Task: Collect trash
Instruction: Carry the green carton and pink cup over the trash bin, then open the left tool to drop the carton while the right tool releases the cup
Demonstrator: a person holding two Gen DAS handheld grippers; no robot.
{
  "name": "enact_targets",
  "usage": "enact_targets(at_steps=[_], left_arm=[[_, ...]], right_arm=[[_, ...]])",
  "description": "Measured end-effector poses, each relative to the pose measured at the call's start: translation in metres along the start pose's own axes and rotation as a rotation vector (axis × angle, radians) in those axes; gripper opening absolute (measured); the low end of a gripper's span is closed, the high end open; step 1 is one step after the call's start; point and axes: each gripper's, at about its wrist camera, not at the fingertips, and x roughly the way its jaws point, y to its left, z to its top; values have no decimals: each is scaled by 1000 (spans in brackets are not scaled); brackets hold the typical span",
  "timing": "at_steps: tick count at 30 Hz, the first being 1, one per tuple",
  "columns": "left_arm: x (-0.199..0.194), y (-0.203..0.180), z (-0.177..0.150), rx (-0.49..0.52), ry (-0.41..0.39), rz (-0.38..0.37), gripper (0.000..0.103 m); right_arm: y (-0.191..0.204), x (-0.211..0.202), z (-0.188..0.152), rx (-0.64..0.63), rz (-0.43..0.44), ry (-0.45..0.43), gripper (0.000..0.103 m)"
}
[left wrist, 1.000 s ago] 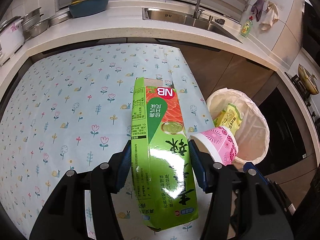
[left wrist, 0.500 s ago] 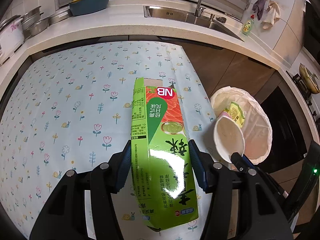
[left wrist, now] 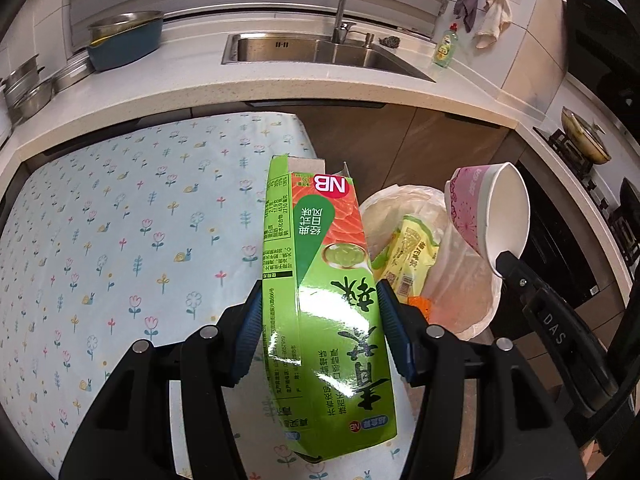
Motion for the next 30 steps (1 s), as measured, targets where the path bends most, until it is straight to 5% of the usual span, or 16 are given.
enact_targets(at_steps=[14,18,30], left_arm=[[38,-78,30,154,38,-193,53],[44,-91,35,189,8,-182,62],[36,-73,38,161,-34,-106,63]], right_arm=[[-36,-7,33,32,-50,-53,3],[-44,-5,35,45,-55,-53,3],[-39,-4,38,32,-36,-58,3]])
